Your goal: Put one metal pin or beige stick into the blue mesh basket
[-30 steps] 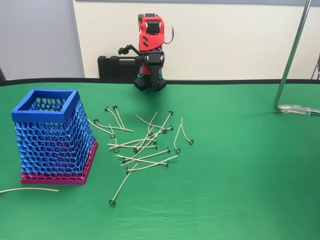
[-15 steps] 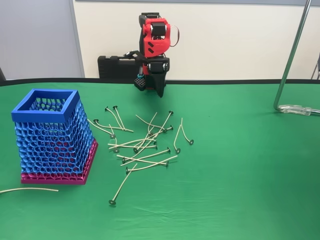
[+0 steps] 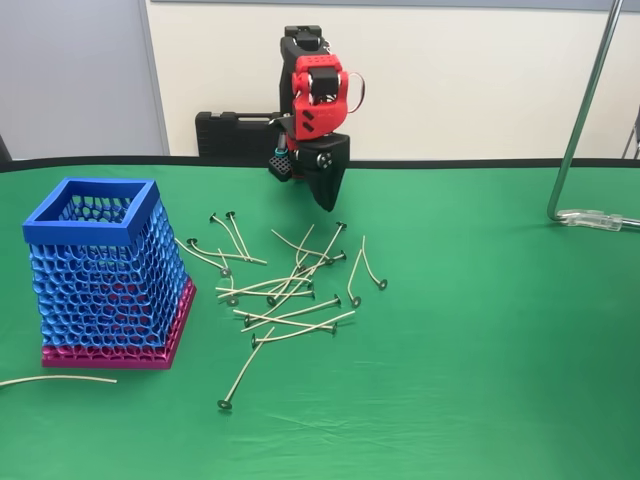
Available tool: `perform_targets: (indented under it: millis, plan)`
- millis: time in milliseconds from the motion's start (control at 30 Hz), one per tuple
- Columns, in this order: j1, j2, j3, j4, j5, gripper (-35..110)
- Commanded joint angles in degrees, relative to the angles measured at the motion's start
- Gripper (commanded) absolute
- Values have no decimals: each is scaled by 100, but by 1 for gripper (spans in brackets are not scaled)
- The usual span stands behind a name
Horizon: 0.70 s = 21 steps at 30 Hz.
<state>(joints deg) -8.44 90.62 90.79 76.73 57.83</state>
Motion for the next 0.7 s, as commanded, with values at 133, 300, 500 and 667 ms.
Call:
perform_targets:
  millis: [133, 300, 500, 667]
  plan:
    - [-9, -404, -211, -352, 334, 1]
    - [-158, -826, -457, -378, 343, 1]
    - [-264, -984, -650, -431, 308, 1]
    - [-325, -1081, -782, -439, 264, 1]
